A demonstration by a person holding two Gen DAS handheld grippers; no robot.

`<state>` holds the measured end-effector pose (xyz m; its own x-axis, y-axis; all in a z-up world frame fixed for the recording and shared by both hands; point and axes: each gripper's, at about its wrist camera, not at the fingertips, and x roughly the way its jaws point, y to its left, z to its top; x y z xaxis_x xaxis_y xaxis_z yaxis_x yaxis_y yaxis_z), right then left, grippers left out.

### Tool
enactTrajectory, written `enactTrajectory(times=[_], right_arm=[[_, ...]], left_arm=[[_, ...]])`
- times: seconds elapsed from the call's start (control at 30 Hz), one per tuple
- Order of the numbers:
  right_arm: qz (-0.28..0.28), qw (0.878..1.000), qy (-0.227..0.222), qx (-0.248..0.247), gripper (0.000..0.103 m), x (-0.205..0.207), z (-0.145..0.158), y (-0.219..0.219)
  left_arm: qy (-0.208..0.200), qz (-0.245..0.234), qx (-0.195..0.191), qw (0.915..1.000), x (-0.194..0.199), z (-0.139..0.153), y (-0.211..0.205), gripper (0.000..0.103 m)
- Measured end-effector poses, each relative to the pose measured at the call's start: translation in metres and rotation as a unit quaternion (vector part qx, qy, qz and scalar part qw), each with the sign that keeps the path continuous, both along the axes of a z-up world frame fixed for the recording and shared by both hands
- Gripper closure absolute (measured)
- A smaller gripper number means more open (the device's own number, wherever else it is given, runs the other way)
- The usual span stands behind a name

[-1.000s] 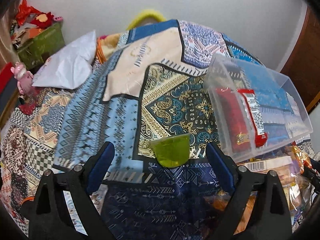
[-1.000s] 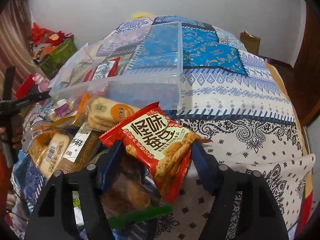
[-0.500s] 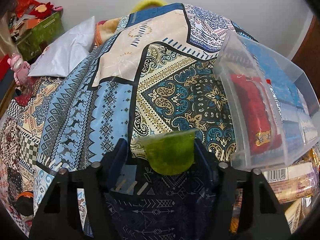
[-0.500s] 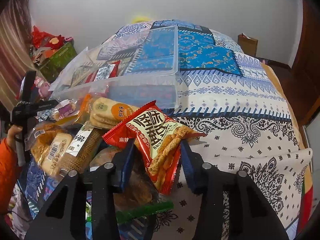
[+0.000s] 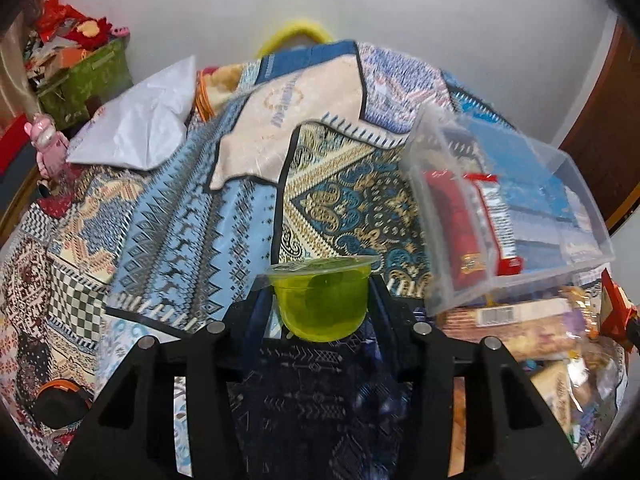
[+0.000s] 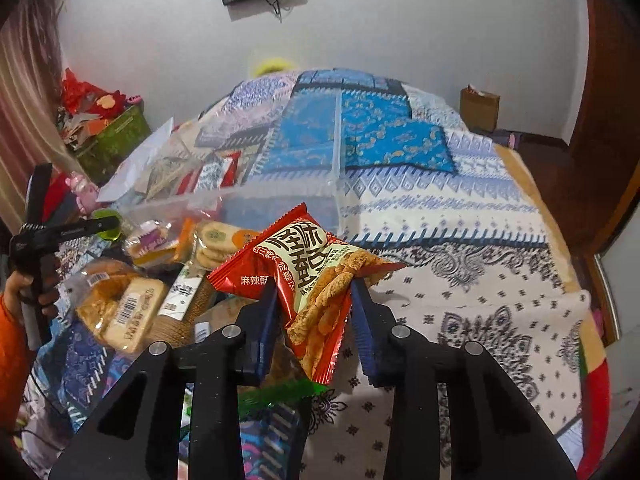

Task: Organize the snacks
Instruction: 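Lower the jelly cup into the clear box with the left gripper while the right drops the cracker bag in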

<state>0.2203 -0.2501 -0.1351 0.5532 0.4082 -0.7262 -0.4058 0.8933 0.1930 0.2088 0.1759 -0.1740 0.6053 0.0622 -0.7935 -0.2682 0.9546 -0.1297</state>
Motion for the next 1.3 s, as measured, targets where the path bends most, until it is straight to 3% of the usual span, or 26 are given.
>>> enactTrajectory(times=[0.33,0.53,0.87,1.3], right_arm=[[-0.002,0.999,-0.048,0.026,0.072,-0.002,0.037,0.004],[0.011,0.997,-0.07,0.034,0.072,0.007,0.048,0.023],[0.033,0.997,-0.067,0.026,0.072,0.039,0.038,0.06],[0.061,0.998,-0.015,-0.004,0.072,0.078,0.008,0.091]], left_arm=[[-0.077,-0.028,0.013,0.9965,-0.023,0.068,-0.026,0.055],[-0.103,-0.057,0.009,0.9931,-0.017,0.087,-0.049,0.055],[-0.093,-0.098,-0.006,0.9907,0.02,0.074,-0.086,0.055],[-0.045,-0.123,-0.012,0.9913,0.07,0.036,-0.113,0.055]])
